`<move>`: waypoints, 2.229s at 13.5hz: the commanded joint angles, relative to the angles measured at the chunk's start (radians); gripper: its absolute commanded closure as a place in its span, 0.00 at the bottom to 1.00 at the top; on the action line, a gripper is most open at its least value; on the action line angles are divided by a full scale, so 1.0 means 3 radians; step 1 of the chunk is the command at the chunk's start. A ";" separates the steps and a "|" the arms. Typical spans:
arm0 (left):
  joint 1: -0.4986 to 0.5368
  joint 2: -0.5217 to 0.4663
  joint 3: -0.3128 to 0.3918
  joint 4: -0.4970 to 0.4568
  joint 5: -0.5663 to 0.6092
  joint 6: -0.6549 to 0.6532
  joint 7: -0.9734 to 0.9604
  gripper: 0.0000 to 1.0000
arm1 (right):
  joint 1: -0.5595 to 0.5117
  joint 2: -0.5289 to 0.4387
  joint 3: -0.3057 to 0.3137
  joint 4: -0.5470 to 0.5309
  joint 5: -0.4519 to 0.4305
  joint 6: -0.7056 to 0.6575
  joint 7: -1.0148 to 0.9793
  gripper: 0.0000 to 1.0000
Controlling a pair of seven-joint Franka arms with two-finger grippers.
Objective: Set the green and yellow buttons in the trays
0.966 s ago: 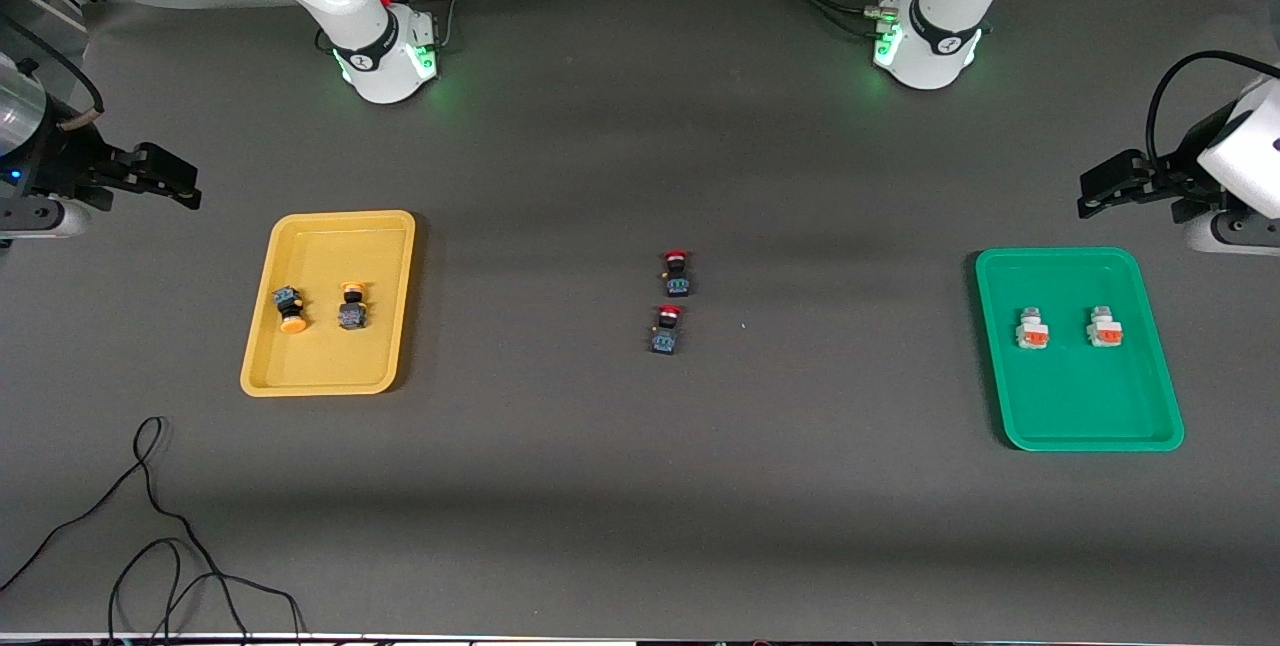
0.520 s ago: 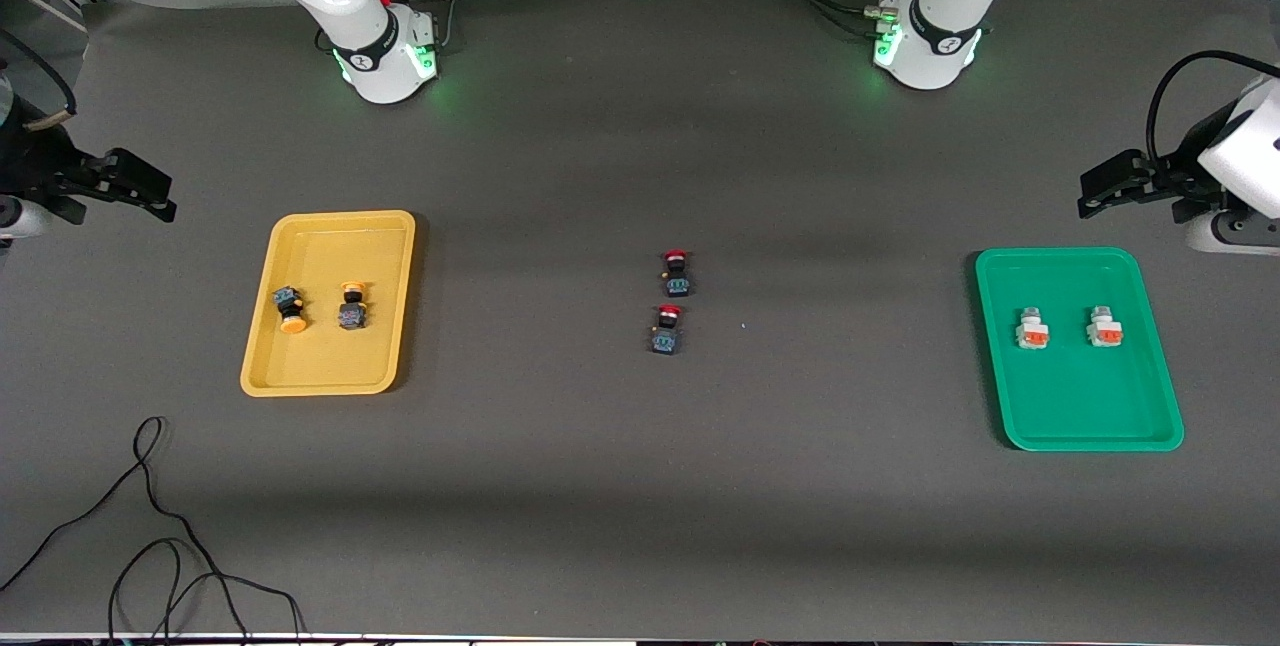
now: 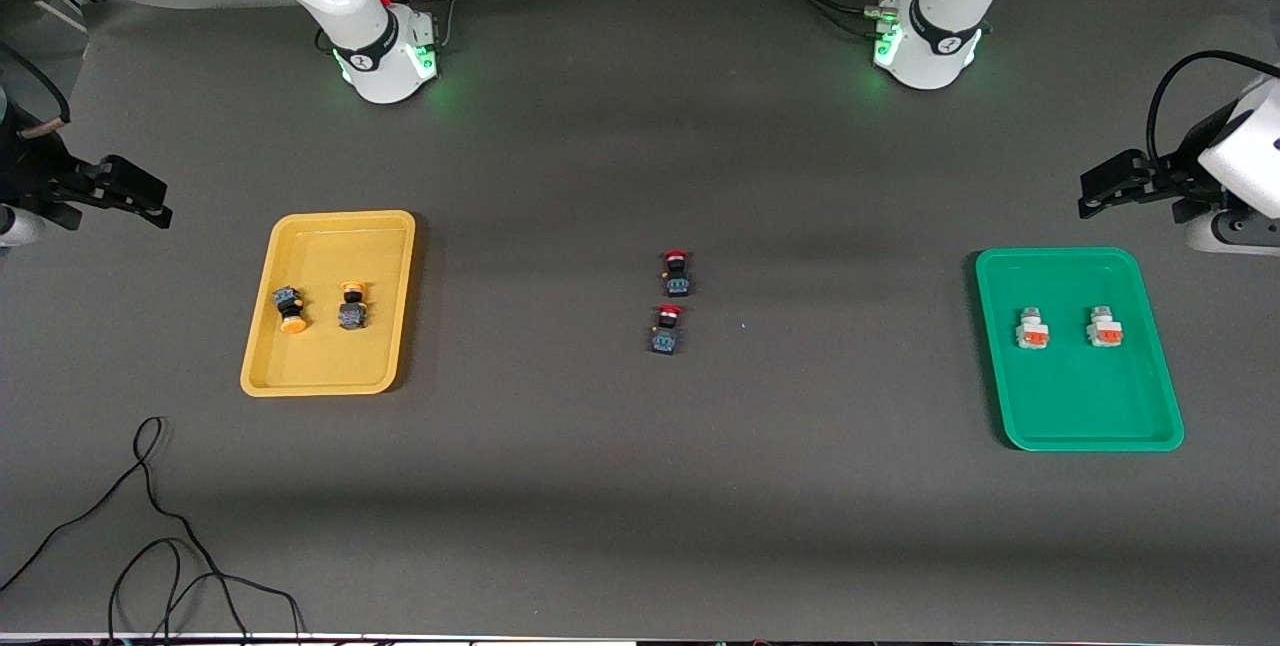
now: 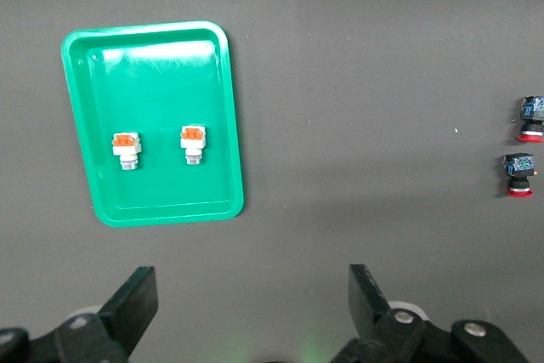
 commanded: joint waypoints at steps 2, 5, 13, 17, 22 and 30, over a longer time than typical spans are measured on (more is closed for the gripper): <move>-0.0013 0.0009 0.0006 0.0051 0.0057 -0.0003 -0.0033 0.00 | -0.0017 0.0053 0.0021 0.0078 -0.0049 -0.0040 -0.0041 0.01; -0.0018 0.0009 0.0001 0.0051 0.0058 0.0002 -0.0033 0.00 | -0.0033 0.0053 0.0016 0.0078 -0.0044 -0.0055 -0.0061 0.01; -0.0018 0.0004 0.0006 0.0051 0.0063 -0.0008 -0.0033 0.00 | -0.0038 0.0053 -0.0045 0.0073 -0.0008 -0.0060 -0.0056 0.01; -0.0018 0.0004 0.0006 0.0046 0.0063 -0.0008 -0.0033 0.00 | -0.0018 0.0043 -0.0045 0.0073 0.0012 -0.0556 -0.0056 0.00; -0.0023 0.0004 0.0006 0.0051 0.0063 0.0012 -0.0038 0.00 | -0.0033 0.0058 -0.0051 0.0083 0.0023 -0.0551 -0.0061 0.00; -0.0023 -0.0001 0.0001 0.0046 0.0165 0.0043 -0.0033 0.00 | -0.0038 0.0053 -0.0122 0.0078 0.0186 -0.0551 -0.0066 0.00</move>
